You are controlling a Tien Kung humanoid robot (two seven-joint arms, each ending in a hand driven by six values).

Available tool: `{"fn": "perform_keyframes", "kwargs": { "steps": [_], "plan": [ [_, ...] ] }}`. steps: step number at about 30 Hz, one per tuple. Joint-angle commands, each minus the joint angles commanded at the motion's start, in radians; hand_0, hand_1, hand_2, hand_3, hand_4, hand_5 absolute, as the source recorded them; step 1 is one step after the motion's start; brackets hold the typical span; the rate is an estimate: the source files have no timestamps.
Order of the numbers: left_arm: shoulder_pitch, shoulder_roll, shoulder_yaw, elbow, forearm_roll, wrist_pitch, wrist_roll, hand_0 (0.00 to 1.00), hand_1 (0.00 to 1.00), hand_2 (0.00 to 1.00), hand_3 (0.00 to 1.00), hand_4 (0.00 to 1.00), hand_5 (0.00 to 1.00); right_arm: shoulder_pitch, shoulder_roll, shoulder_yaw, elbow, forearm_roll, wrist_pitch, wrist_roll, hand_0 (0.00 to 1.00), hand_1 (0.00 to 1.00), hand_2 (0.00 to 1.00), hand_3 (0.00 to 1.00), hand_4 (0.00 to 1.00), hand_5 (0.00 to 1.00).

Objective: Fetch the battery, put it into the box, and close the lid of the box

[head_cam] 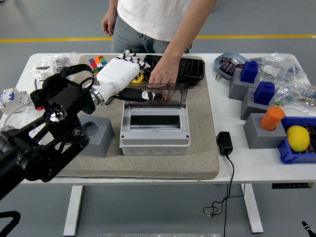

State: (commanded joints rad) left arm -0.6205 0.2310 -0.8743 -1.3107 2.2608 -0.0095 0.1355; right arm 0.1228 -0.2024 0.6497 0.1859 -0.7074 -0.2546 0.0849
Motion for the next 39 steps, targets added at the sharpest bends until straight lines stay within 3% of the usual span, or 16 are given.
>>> {"fn": "perform_keyframes", "kwargs": {
  "steps": [8,17,20,32,39],
  "plan": [
    [0.023,0.031,0.024,-0.049,-0.021,-0.021,0.015,0.998,0.822,0.742,0.755,0.998,0.998,0.001,0.0,0.007,0.001,-0.005,0.0,0.0,0.787,0.734,0.722,0.758,0.998,0.998],
    [0.05,0.083,0.069,-0.152,-0.058,-0.049,0.041,0.998,0.816,0.738,0.751,0.998,0.998,0.001,-0.003,0.011,0.001,-0.01,0.0,-0.001,0.785,0.734,0.722,0.758,0.998,0.998],
    [0.059,0.087,0.065,-0.173,-0.066,-0.057,0.051,0.998,0.816,0.738,0.751,0.998,0.998,-0.001,-0.003,0.009,0.0,-0.01,0.0,-0.001,0.785,0.734,0.722,0.758,0.998,0.998],
    [0.103,0.092,0.02,-0.226,-0.111,-0.22,0.188,0.998,0.823,0.744,0.751,0.998,0.998,-0.004,-0.003,0.007,0.0,-0.009,-0.001,0.0,0.786,0.734,0.722,0.758,0.998,0.998],
    [0.137,0.099,-0.01,-0.29,-0.11,-0.25,0.209,0.998,0.831,0.749,0.754,0.998,0.998,-0.006,-0.002,0.007,0.0,-0.01,-0.001,0.0,0.785,0.734,0.722,0.758,0.998,0.998]
  ]
}}
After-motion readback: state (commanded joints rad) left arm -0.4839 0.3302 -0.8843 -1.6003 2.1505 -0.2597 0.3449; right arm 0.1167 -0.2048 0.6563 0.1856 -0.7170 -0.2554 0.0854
